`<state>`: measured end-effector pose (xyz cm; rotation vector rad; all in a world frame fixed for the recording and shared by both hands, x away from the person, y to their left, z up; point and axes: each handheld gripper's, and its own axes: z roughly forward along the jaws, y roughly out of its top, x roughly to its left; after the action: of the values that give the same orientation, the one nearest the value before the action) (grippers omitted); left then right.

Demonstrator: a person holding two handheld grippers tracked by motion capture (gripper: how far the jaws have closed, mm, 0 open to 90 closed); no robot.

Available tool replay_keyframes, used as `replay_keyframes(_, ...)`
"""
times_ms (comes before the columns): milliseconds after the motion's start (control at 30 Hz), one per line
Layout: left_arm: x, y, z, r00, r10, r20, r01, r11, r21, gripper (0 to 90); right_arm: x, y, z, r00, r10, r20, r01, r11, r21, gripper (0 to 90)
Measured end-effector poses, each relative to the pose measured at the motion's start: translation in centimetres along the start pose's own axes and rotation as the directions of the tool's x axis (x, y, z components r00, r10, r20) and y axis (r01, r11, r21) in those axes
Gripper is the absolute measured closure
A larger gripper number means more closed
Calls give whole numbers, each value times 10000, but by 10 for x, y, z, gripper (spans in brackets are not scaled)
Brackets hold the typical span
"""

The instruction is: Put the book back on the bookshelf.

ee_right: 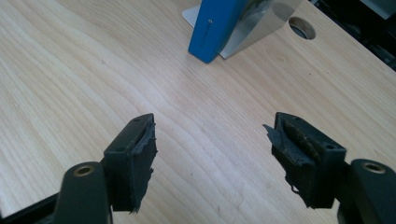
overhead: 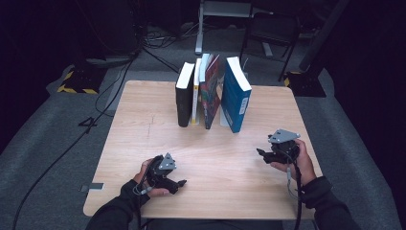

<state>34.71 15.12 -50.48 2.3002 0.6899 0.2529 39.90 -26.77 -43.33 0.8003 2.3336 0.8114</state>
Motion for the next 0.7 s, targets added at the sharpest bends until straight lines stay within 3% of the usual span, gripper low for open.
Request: replay_keyframes(700, 0, 0, 0, 10000, 1, 1, -1, 10000, 2, 122, 3, -52, -32, 9998, -170, -99, 171, 9998, 115, 296)
